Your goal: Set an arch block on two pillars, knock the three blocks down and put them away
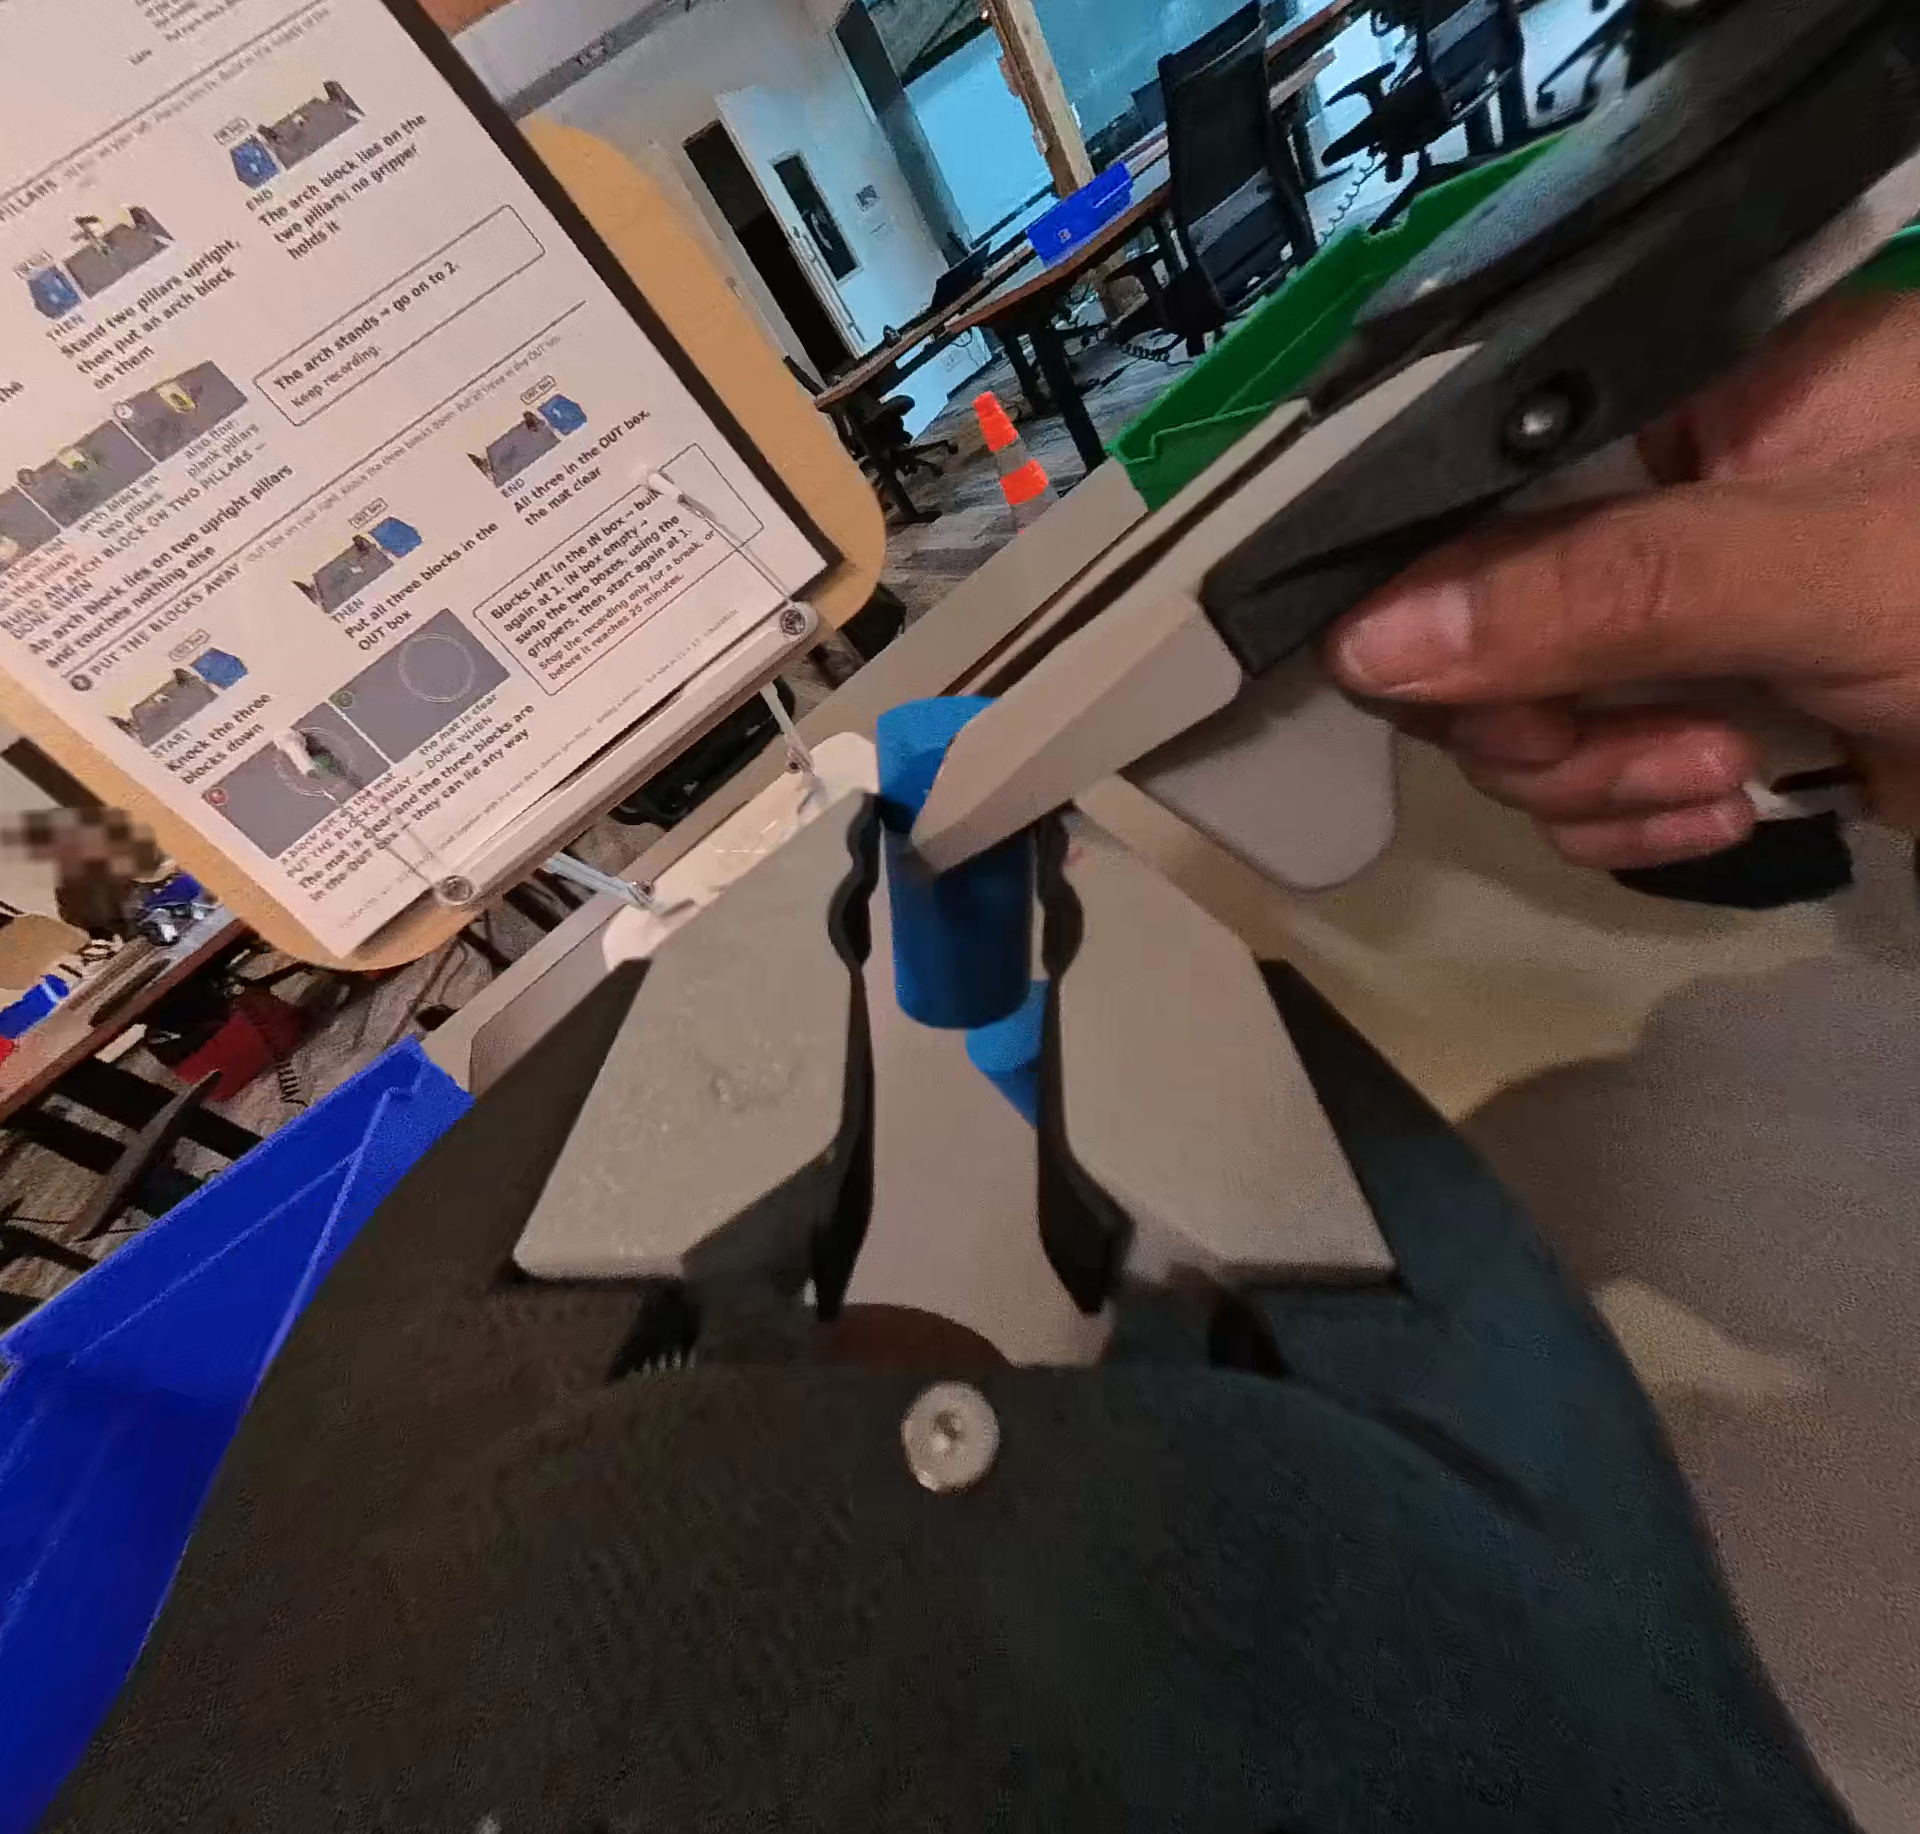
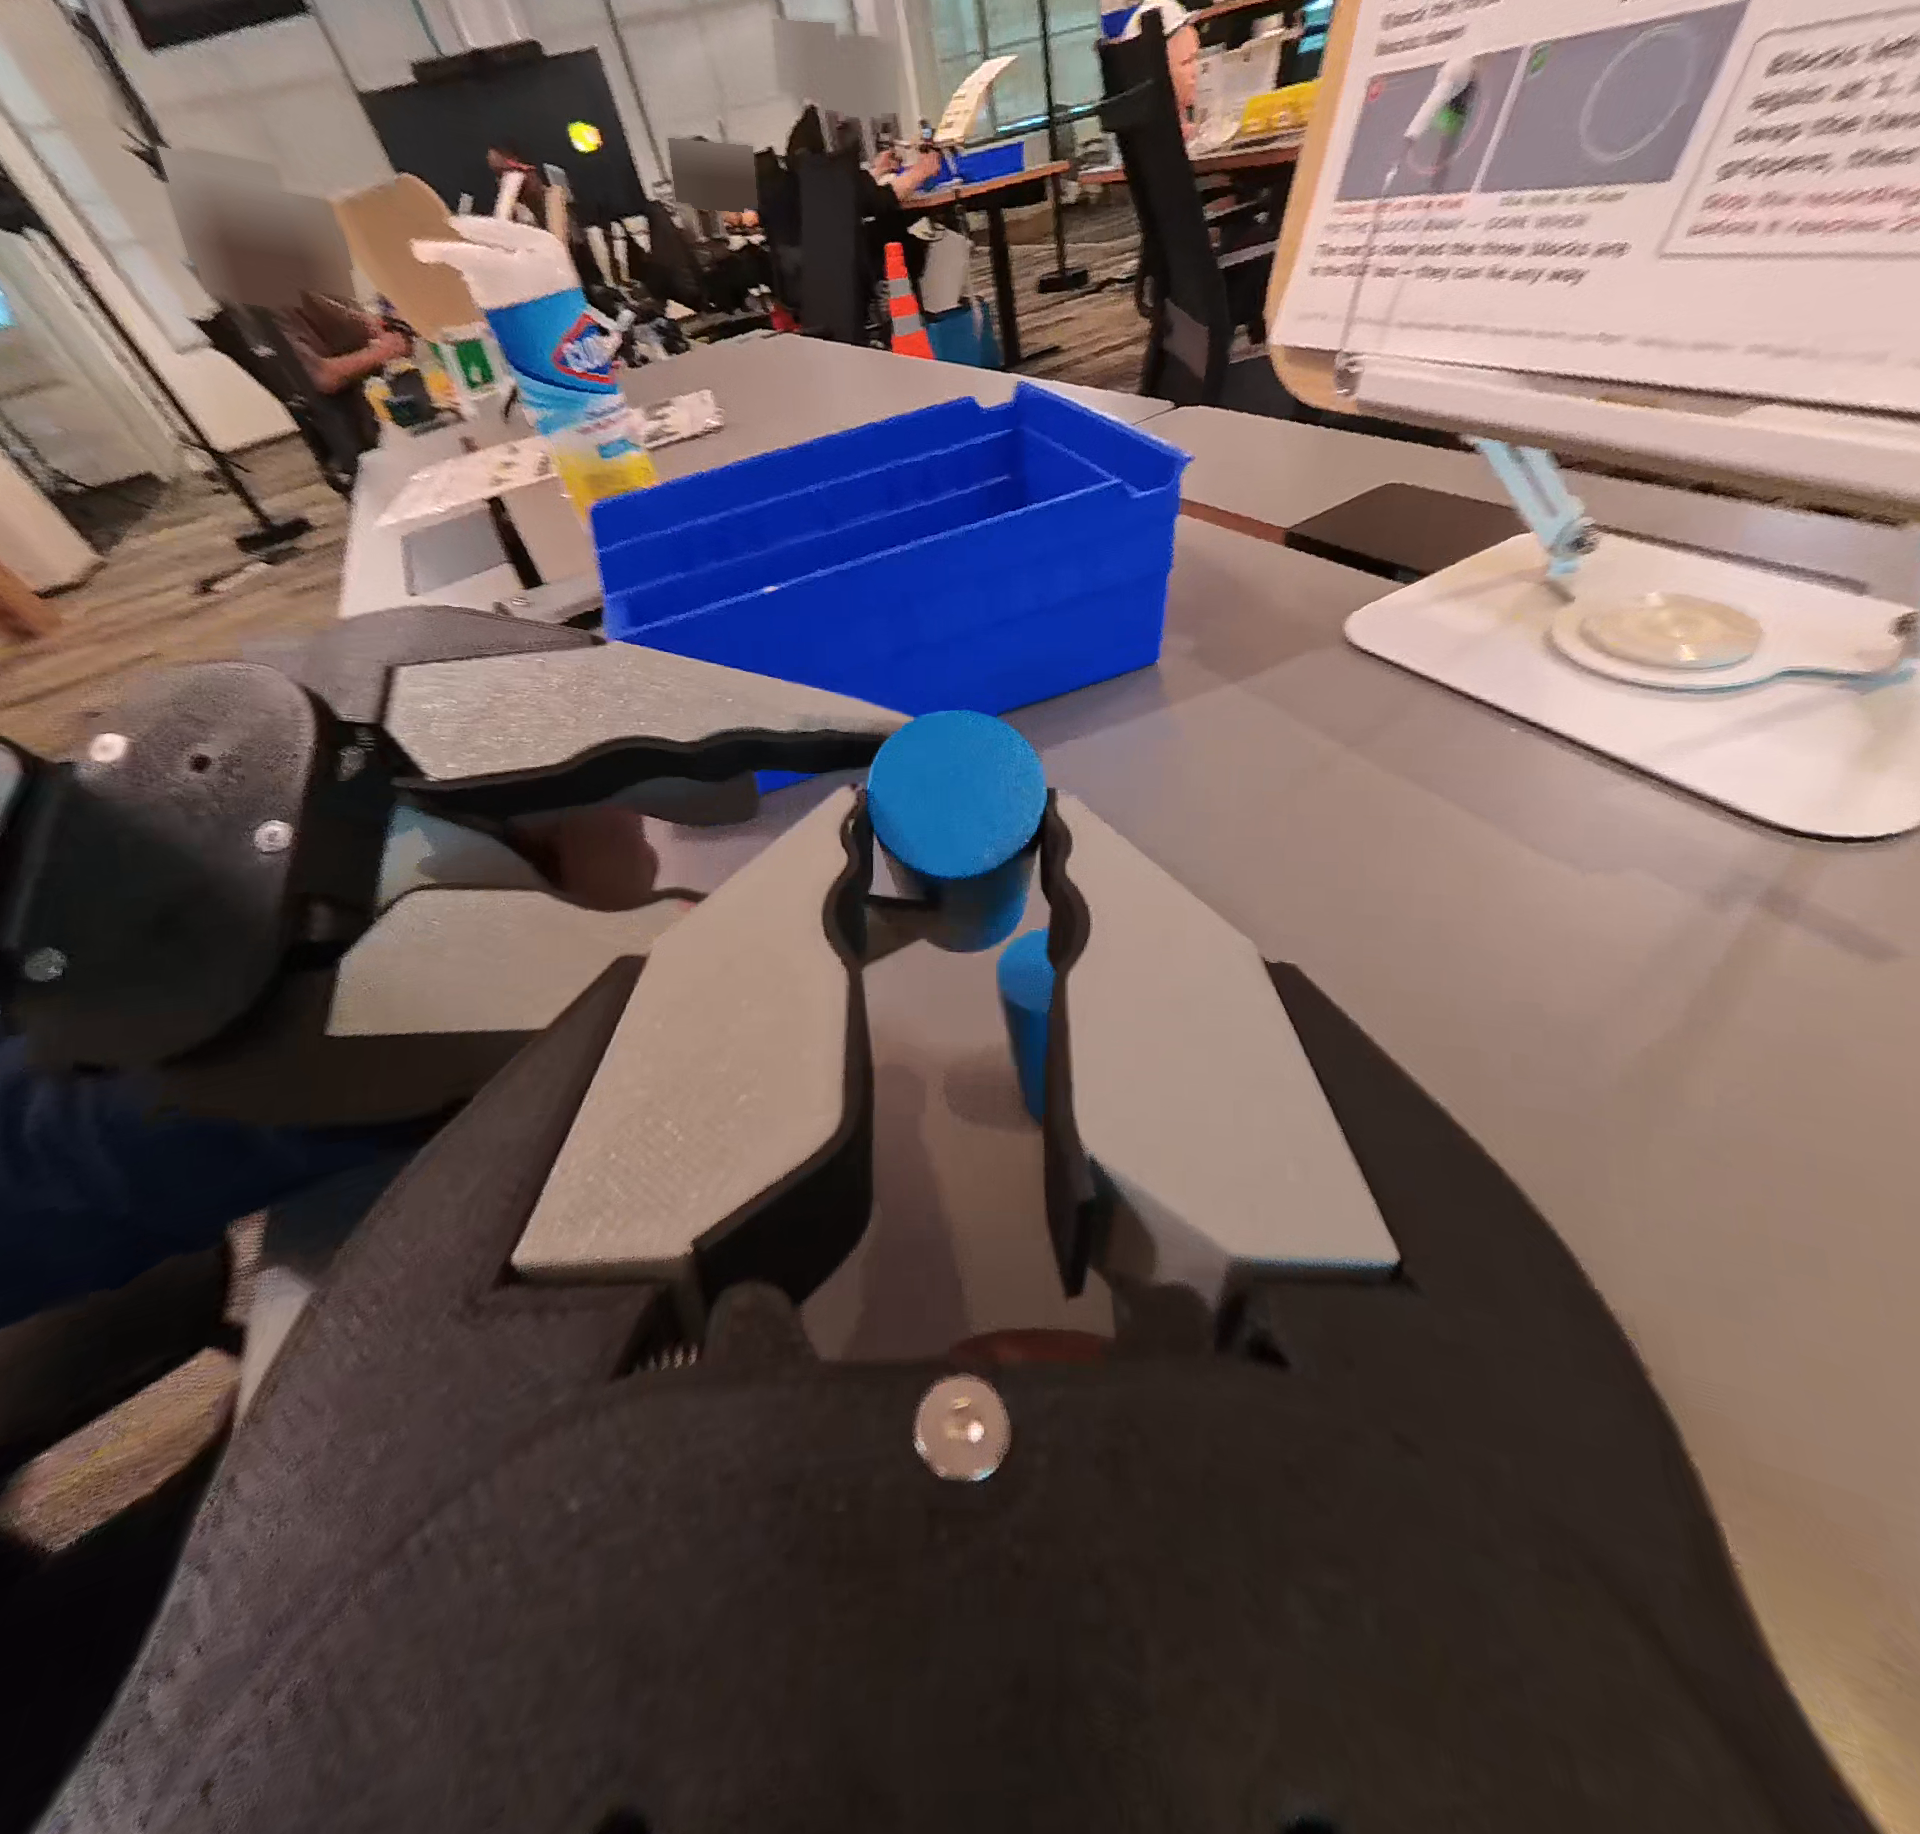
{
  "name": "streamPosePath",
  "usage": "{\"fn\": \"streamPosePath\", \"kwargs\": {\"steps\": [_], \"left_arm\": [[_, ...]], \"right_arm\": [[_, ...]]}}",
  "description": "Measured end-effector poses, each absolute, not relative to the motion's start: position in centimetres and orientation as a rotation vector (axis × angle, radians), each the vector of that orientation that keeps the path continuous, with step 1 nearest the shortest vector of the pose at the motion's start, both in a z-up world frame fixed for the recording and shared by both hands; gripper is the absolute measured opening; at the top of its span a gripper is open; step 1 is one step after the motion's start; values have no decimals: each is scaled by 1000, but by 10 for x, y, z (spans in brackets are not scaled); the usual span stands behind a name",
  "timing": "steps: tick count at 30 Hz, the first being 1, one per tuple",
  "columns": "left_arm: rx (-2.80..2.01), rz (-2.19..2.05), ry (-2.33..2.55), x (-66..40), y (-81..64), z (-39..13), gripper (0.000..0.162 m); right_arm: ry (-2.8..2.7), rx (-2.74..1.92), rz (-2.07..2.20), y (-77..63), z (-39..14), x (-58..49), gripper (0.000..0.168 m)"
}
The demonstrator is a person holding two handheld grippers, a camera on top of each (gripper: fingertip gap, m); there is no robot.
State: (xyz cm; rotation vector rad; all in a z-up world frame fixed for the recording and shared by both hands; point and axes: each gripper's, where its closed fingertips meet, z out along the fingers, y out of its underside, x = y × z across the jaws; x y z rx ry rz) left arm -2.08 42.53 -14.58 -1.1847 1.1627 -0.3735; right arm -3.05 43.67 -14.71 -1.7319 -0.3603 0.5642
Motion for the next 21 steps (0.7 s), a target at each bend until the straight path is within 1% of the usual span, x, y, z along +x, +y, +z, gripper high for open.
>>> {"fn": "streamPosePath", "kwargs": {"steps": [1,2,5,9,11,15,17,19,21], "left_arm": [[-1190,-381,1158,-22,425,-145,28],[-1196,-382,1152,-24,426,-145,29],[-1244,-393,1153,-38,425,-145,44],[-1352,-453,1170,-75,427,-134,48],[-1408,-508,1166,-101,432,-119,52],[-1508,-535,1176,-160,465,-91,52],[-1592,-463,1194,-188,500,-93,53],[-1709,-417,1219,-211,534,-105,60],[-1804,-409,1250,-229,559,-120,59]], "right_arm": [[-351,-1743,526,438,-148,-24,29],[-336,-1764,479,440,-151,-14,29],[-297,-1881,339,446,-172,17,29],[-320,-2085,317,445,-214,30,30],[-352,-2131,278,445,-226,32,30],[-413,-2178,280,444,-241,22,30],[-437,-2190,273,444,-247,19,30],[-446,-2196,290,441,-247,18,30],[-445,-2209,287,436,-247,22,30]]}}
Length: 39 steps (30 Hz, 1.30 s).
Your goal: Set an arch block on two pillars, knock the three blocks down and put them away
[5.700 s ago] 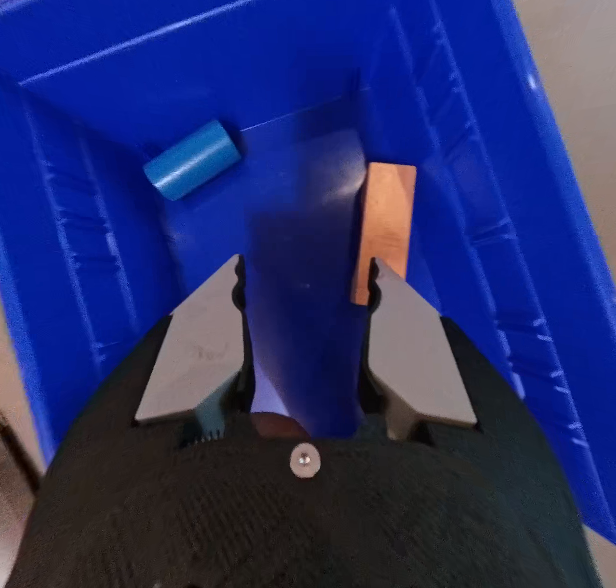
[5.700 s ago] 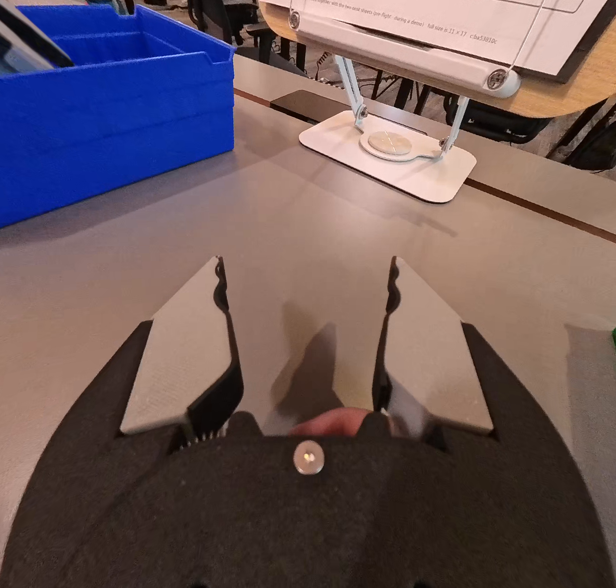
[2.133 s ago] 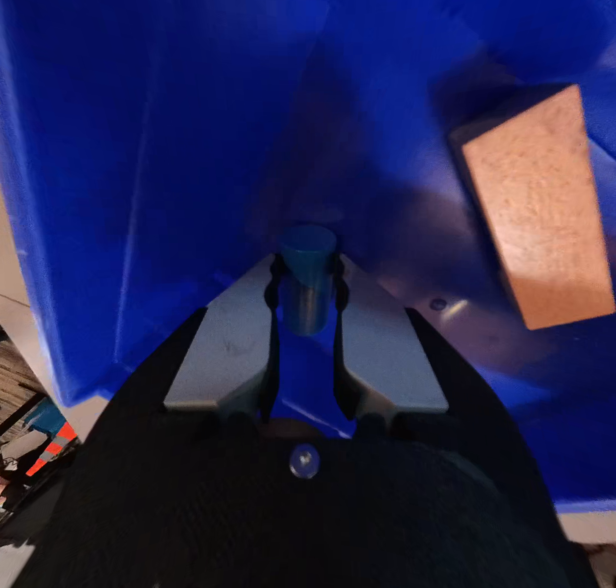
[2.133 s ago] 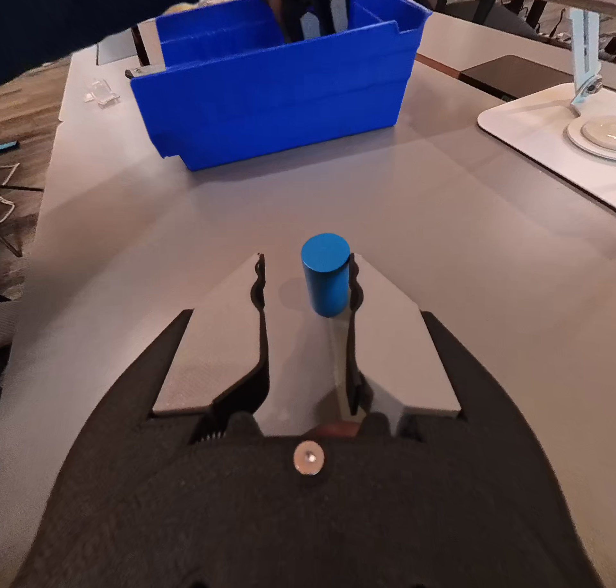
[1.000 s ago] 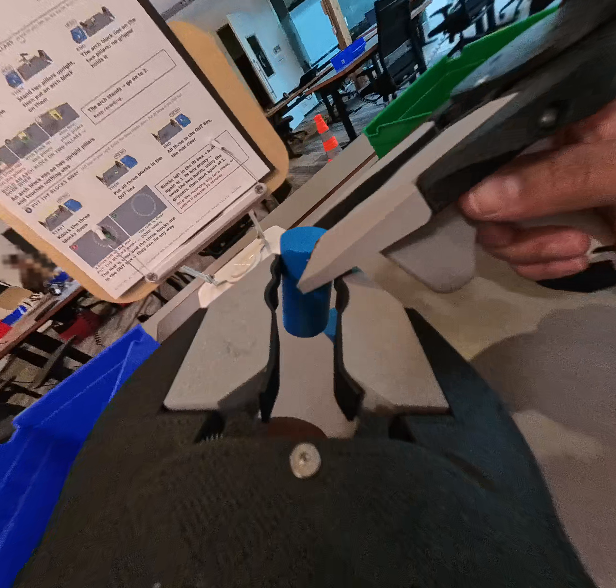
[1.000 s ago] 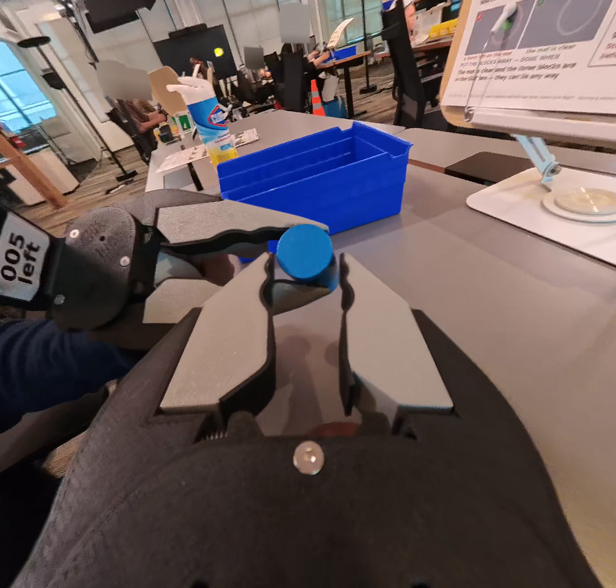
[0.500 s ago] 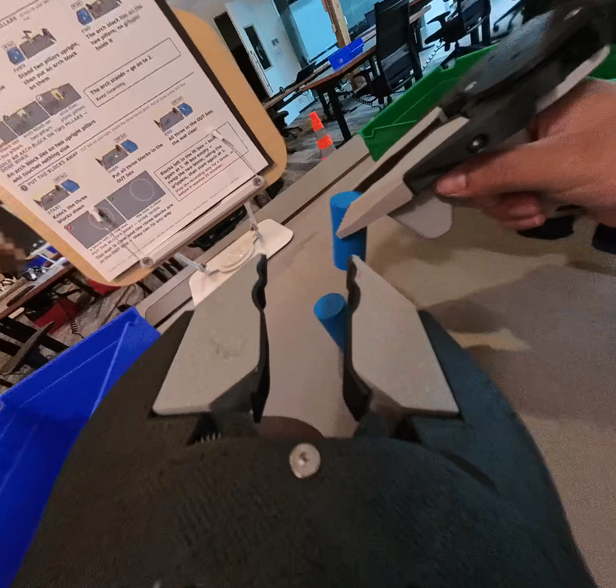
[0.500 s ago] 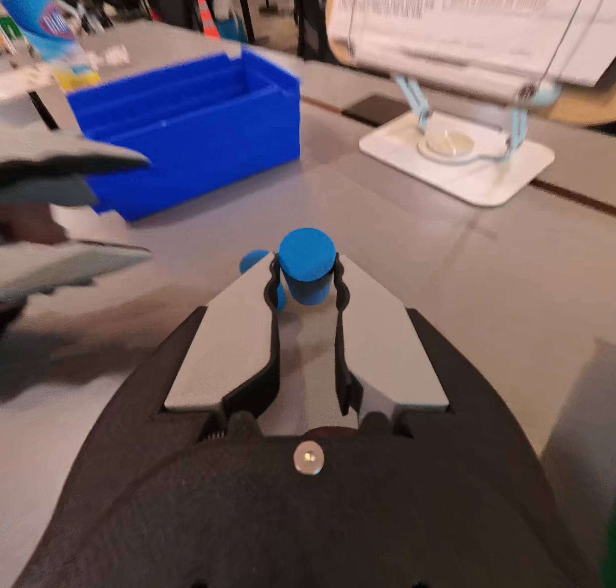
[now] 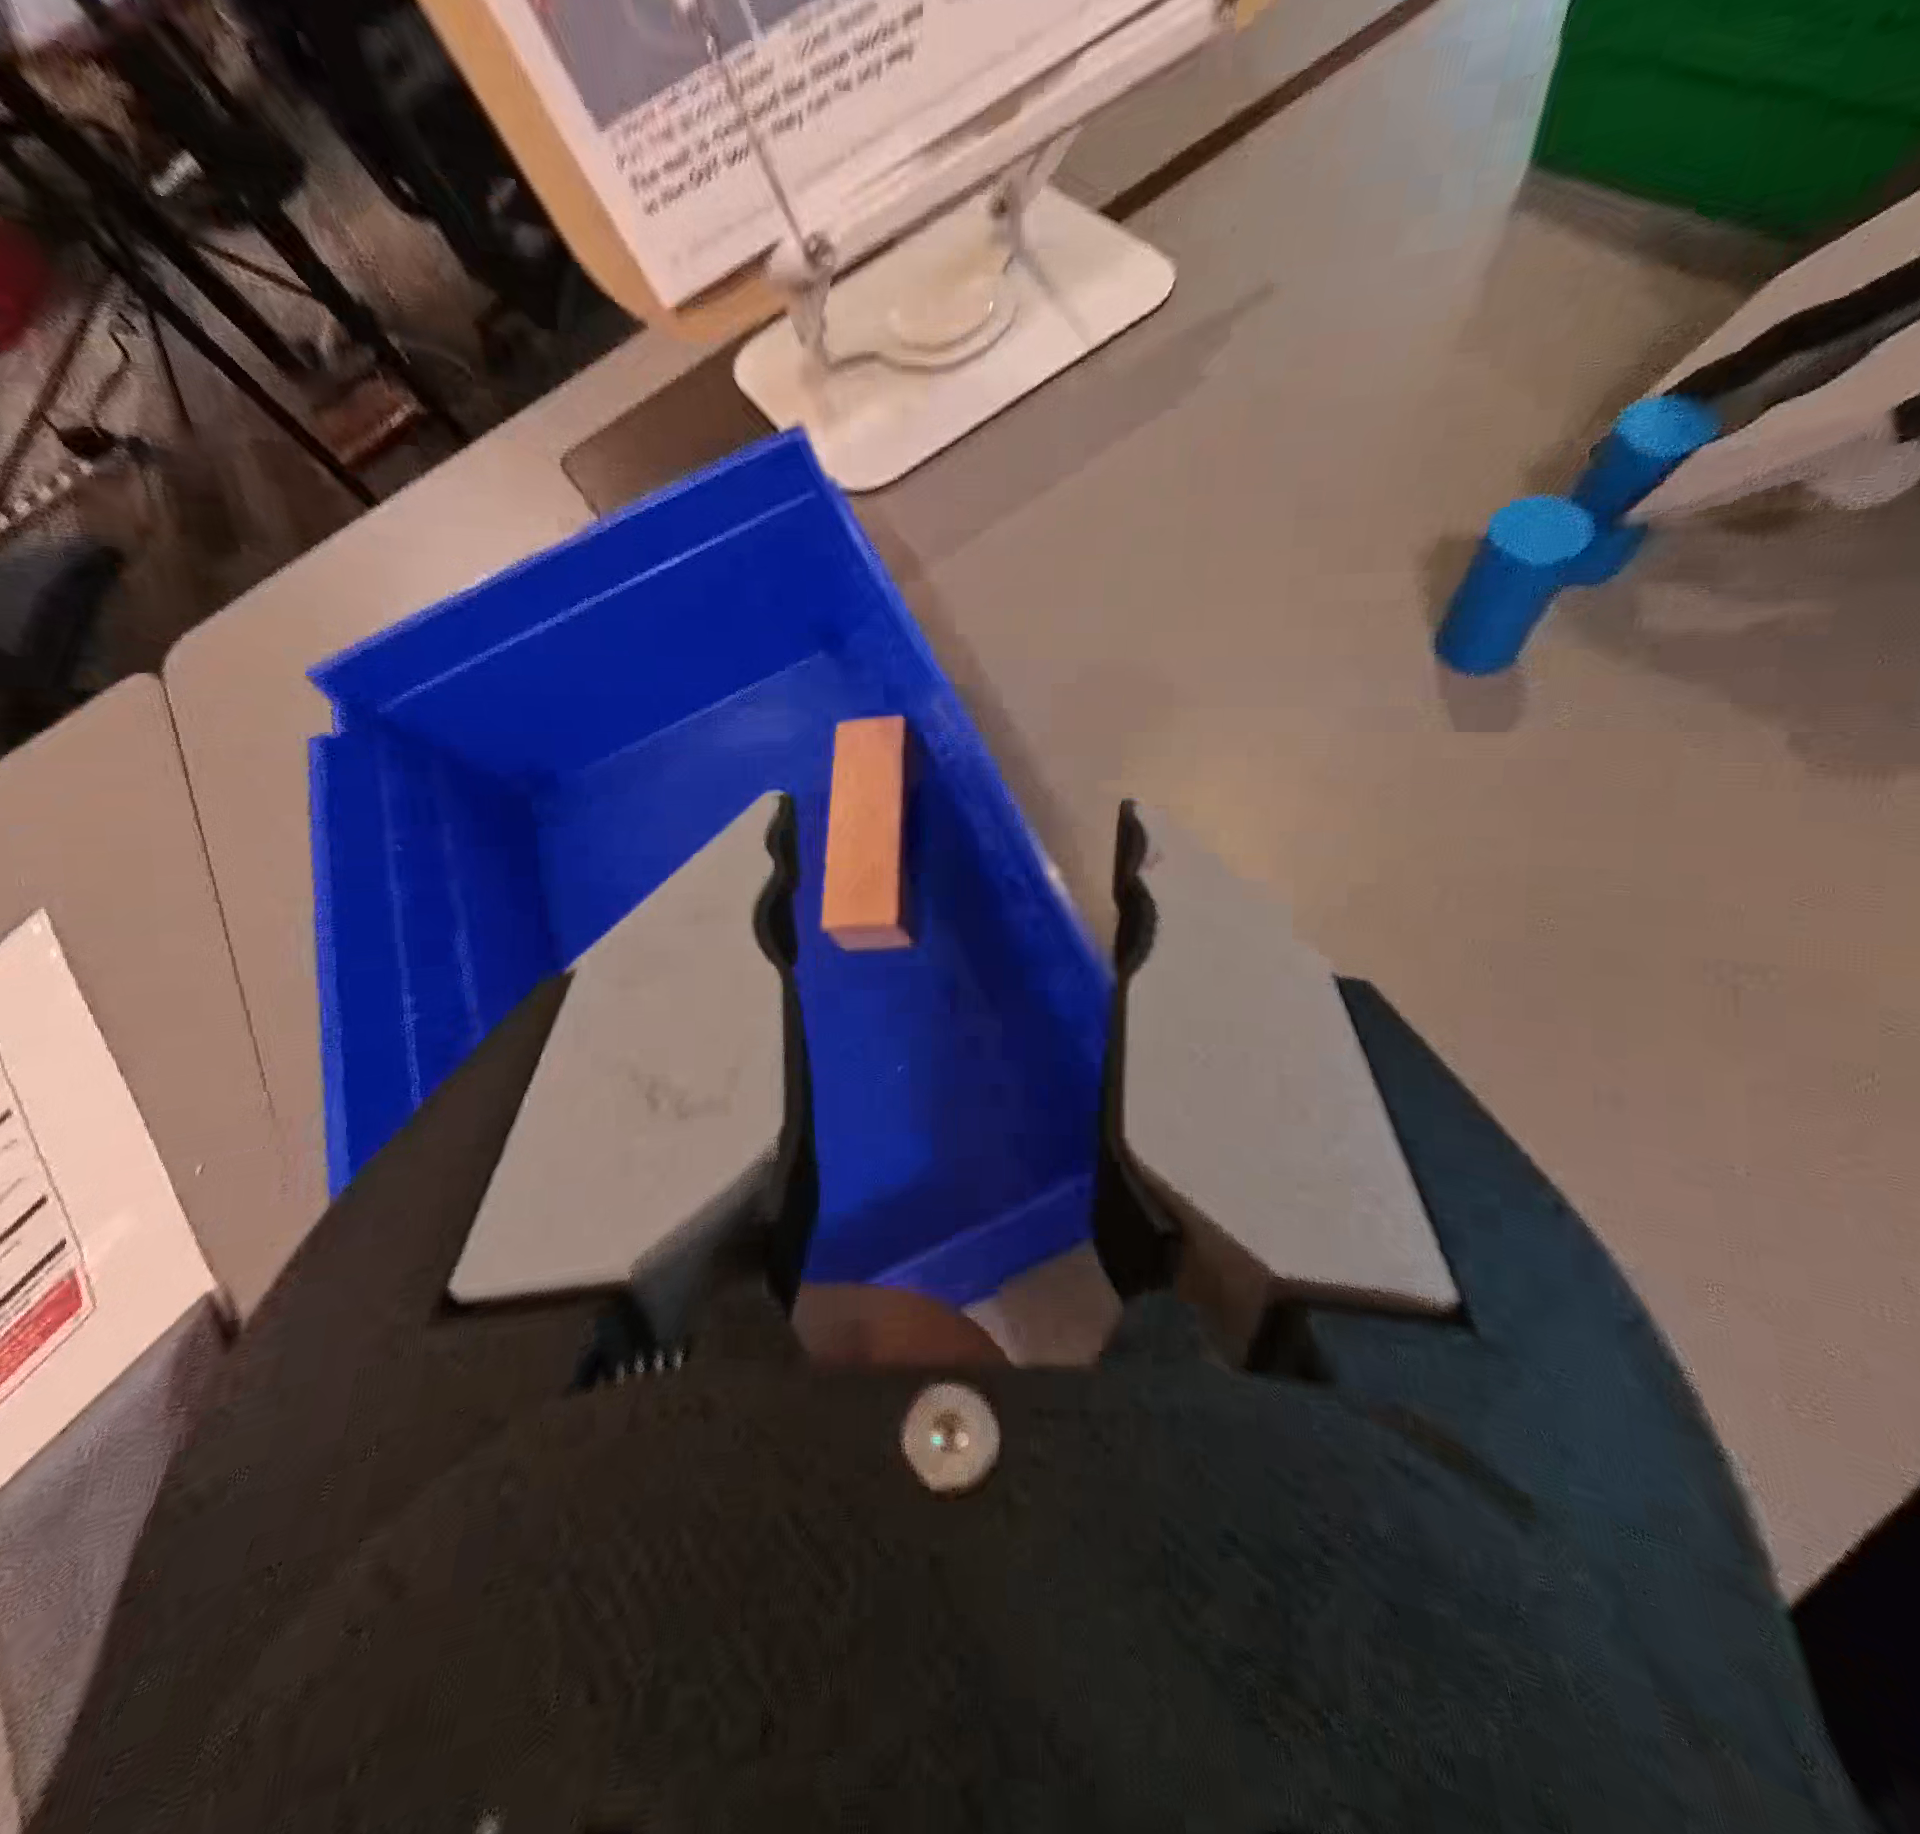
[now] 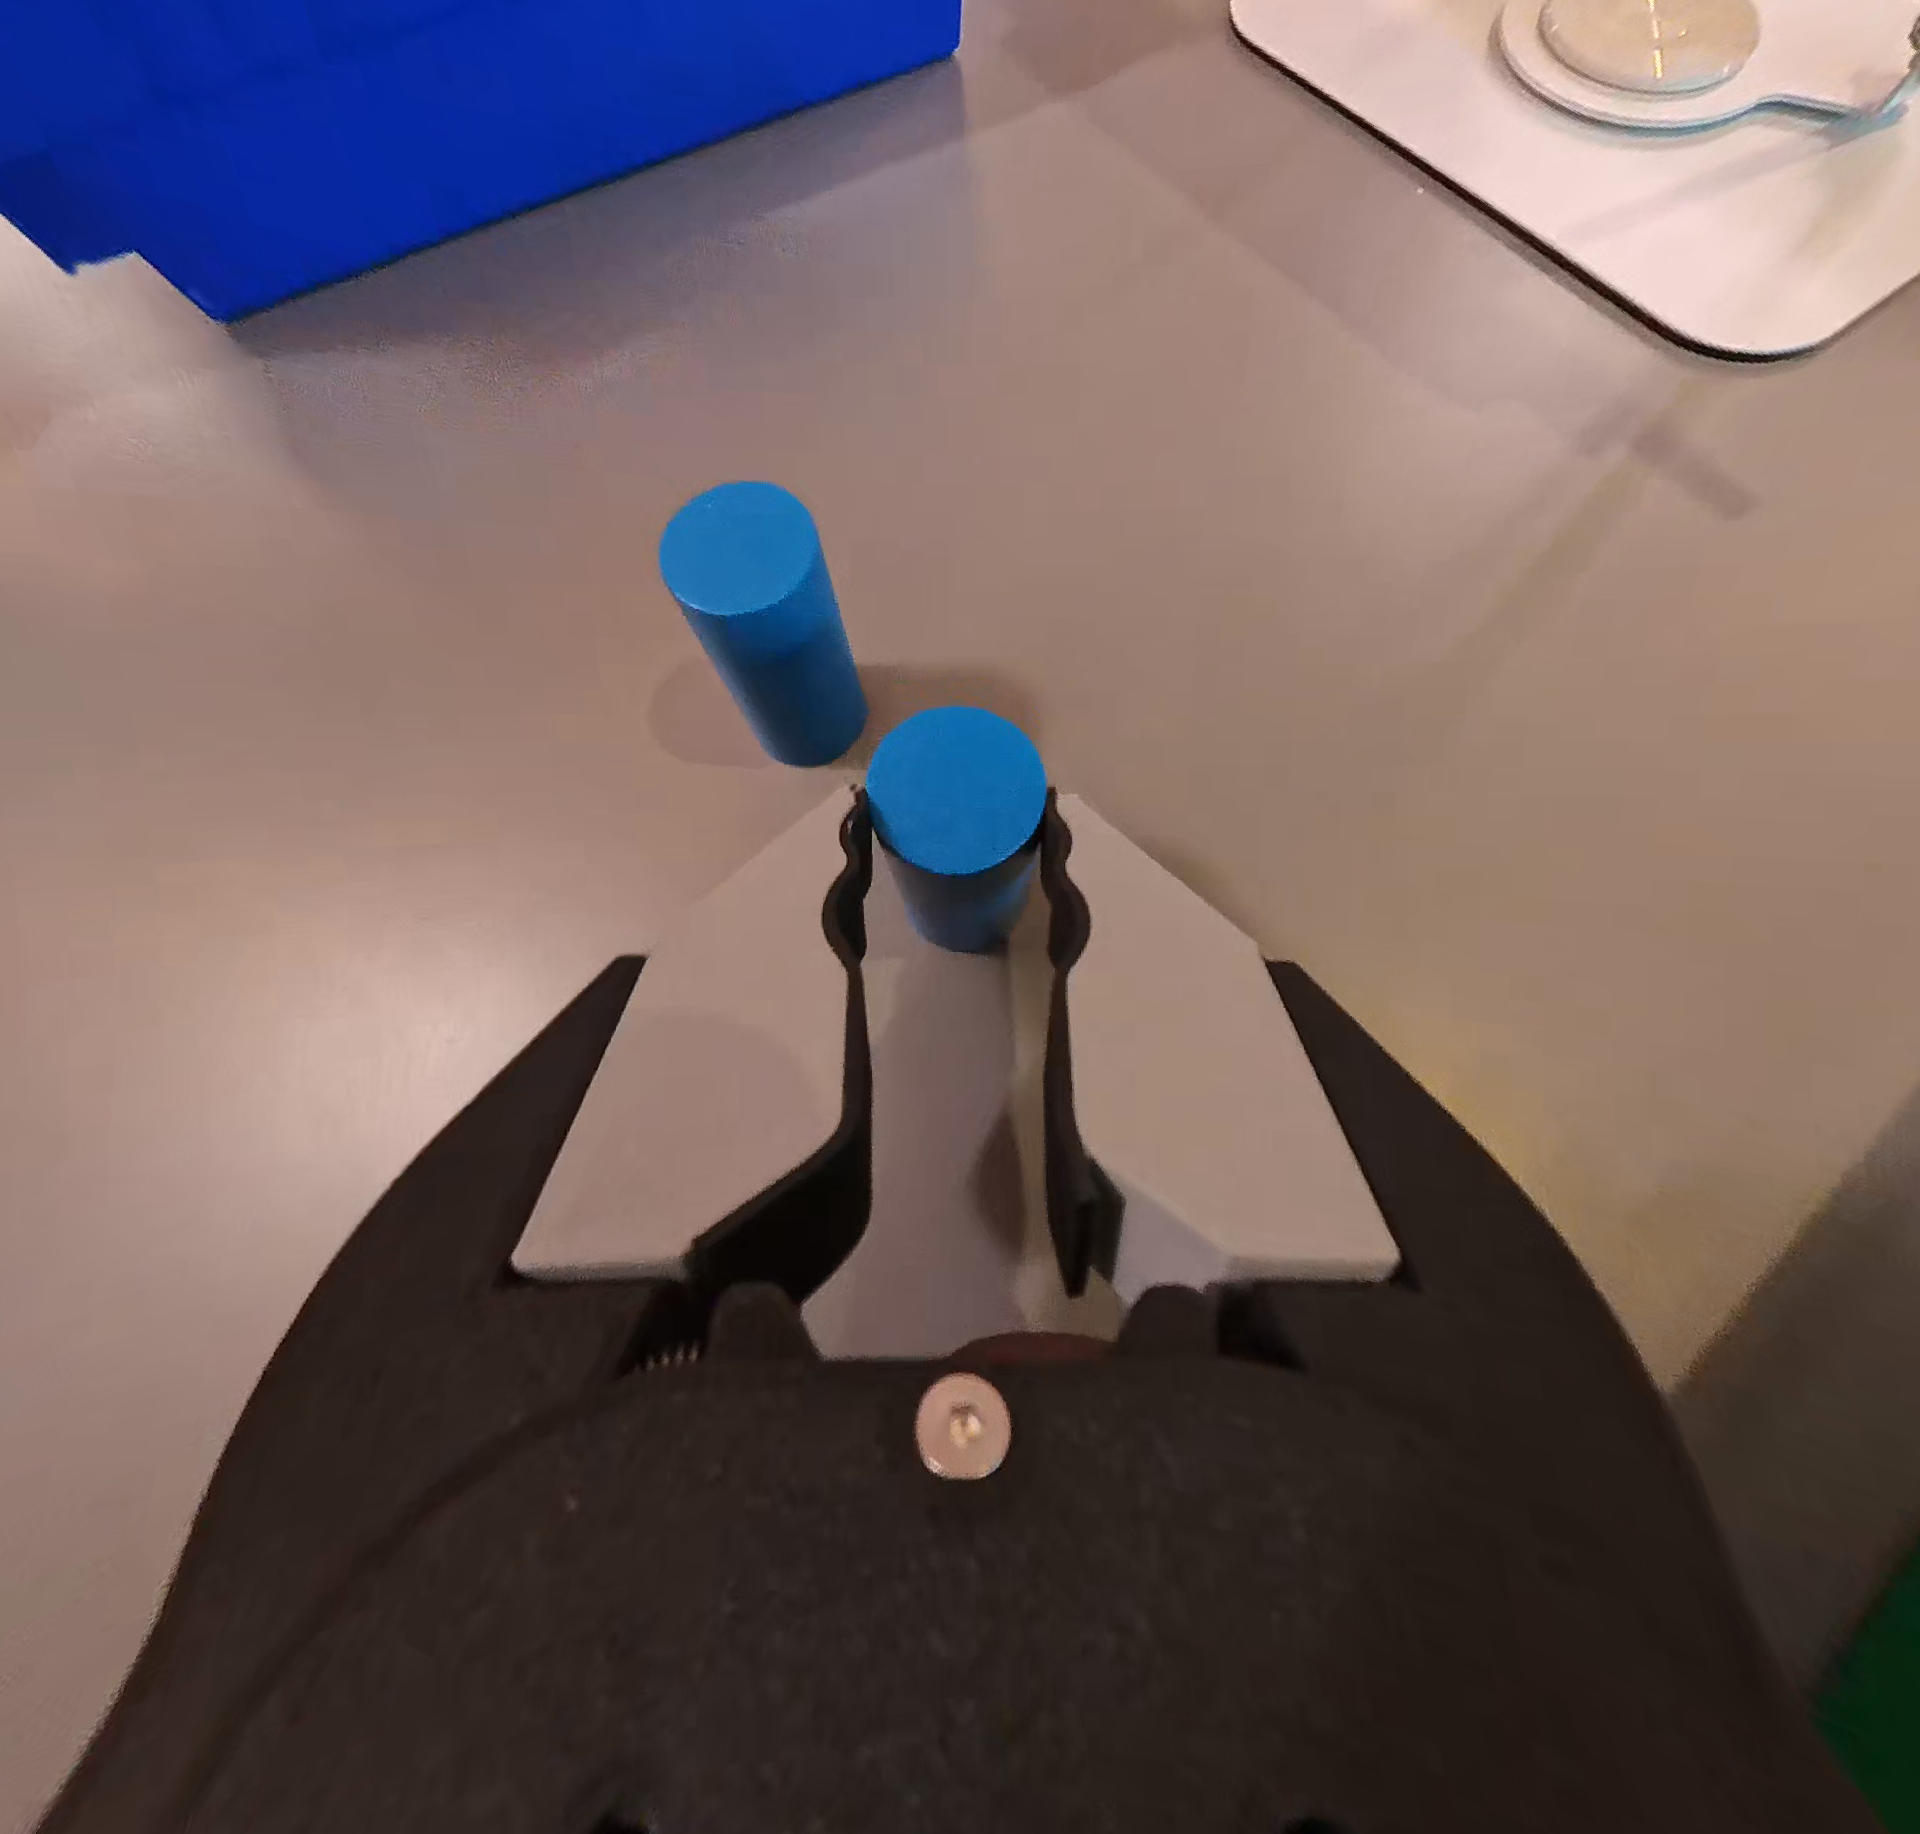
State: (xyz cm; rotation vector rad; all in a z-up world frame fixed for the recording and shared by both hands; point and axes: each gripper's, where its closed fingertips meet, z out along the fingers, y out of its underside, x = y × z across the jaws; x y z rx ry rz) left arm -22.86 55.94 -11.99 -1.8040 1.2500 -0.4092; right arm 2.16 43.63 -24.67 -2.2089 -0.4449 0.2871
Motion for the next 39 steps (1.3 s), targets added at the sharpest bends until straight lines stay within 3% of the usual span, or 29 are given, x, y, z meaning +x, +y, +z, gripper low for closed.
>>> {"fn": "streamPosePath", "kwargs": {"steps": [3,13,18,19,26,35,39], "left_arm": [[-1872,-338,1274,-248,597,-140,53],[-2130,-520,1441,-213,638,-224,59],[-2255,-333,1593,-209,645,-278,53],[-2246,-341,1579,-205,648,-277,32],[-2139,-162,1525,-226,663,-250,32],[-1919,-654,1666,-207,562,-135,31],[-1745,-808,1945,-164,481,-117,32]], "right_arm": [[-445,-2209,288,432,-247,26,30],[-427,-2136,350,432,-235,25,41],[-416,-2105,336,435,-231,26,41],[-416,-2100,331,435,-230,27,41],[-436,-2065,321,433,-223,25,37],[-547,-1755,517,412,-160,-1,39],[-646,-1606,640,395,-134,-25,50]]}}
